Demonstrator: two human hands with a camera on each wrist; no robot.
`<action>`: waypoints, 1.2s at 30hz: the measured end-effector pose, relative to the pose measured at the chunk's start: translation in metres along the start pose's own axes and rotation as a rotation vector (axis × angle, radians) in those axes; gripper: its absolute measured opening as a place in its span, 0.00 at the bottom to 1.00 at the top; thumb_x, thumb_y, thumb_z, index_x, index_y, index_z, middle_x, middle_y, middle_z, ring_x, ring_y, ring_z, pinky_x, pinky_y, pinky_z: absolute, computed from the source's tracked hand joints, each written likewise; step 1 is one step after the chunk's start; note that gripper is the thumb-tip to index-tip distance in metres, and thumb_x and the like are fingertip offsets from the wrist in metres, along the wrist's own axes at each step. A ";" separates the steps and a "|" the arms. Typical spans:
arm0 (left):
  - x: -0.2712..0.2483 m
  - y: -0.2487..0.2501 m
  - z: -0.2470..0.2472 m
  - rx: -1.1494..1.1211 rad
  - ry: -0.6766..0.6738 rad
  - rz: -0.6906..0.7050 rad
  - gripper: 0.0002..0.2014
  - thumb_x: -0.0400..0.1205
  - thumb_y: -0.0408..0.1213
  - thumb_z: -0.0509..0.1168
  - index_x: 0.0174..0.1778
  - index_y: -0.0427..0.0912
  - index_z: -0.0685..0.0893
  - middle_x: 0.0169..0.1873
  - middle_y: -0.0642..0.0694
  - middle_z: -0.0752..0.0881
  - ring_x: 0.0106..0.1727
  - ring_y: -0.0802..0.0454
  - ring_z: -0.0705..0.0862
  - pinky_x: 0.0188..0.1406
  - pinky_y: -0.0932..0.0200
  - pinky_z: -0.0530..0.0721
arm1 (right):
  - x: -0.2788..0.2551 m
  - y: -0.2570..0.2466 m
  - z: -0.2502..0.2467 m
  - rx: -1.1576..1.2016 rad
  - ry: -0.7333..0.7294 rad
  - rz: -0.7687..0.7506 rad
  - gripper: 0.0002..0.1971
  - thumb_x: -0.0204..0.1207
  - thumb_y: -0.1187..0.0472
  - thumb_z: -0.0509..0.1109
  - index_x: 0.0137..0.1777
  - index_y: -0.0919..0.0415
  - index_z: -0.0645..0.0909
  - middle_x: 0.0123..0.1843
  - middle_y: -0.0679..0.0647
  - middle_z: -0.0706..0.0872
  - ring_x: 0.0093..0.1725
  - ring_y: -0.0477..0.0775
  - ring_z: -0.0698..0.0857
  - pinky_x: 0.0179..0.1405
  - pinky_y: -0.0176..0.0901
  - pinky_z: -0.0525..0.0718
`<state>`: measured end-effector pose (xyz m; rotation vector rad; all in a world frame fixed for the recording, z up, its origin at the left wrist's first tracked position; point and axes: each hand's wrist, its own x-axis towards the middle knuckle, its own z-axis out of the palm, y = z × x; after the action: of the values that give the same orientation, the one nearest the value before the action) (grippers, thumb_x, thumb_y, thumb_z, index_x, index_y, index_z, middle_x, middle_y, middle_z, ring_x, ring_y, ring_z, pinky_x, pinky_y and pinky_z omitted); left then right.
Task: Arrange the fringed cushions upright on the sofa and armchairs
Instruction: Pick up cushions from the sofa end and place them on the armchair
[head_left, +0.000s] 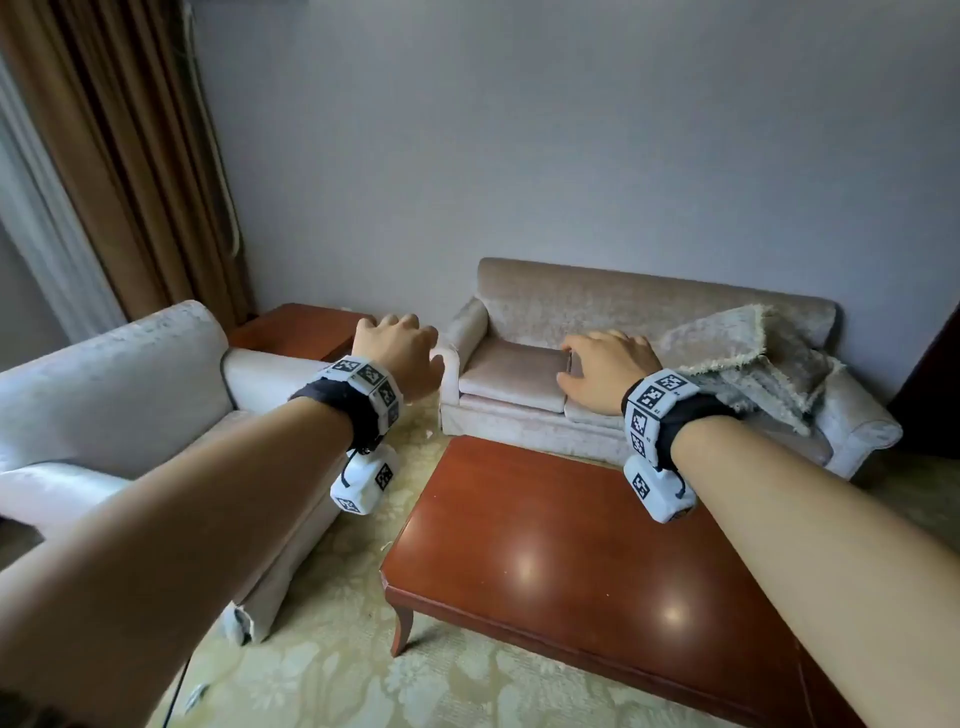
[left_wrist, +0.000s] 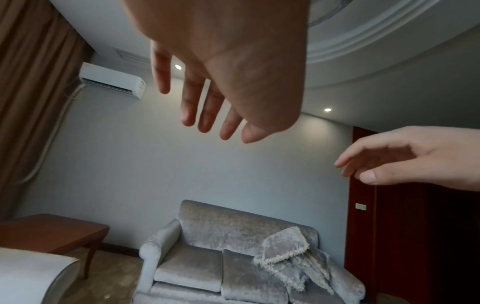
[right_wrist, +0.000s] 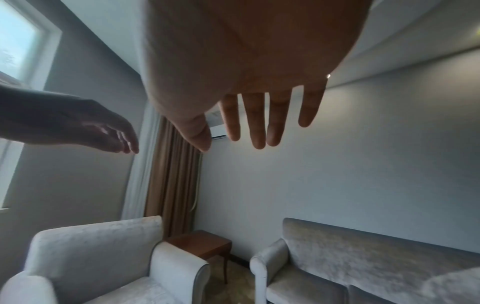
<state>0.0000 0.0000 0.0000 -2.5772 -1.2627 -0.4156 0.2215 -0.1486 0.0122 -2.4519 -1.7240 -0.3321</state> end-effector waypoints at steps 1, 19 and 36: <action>-0.007 -0.006 0.000 0.012 -0.005 -0.010 0.19 0.78 0.53 0.54 0.57 0.54 0.84 0.57 0.48 0.82 0.62 0.43 0.80 0.57 0.43 0.72 | 0.000 -0.009 0.002 0.003 -0.008 -0.023 0.25 0.78 0.43 0.62 0.73 0.47 0.72 0.71 0.49 0.80 0.70 0.59 0.74 0.66 0.57 0.68; -0.100 -0.233 0.047 0.083 0.019 -0.039 0.21 0.81 0.56 0.55 0.64 0.50 0.81 0.58 0.46 0.82 0.58 0.44 0.81 0.53 0.45 0.79 | 0.031 -0.263 0.073 0.198 0.032 -0.261 0.23 0.76 0.43 0.63 0.70 0.46 0.74 0.66 0.48 0.82 0.66 0.56 0.76 0.64 0.54 0.72; -0.129 -0.359 0.197 -0.030 -0.171 -0.269 0.21 0.81 0.56 0.56 0.65 0.51 0.79 0.56 0.48 0.82 0.57 0.45 0.80 0.52 0.48 0.76 | 0.104 -0.381 0.236 0.321 -0.166 -0.357 0.22 0.77 0.44 0.64 0.70 0.47 0.74 0.65 0.48 0.83 0.65 0.55 0.77 0.62 0.52 0.75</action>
<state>-0.3323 0.1868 -0.1968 -2.5179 -1.6844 -0.2677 -0.0772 0.1302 -0.1994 -1.9936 -2.0945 0.1159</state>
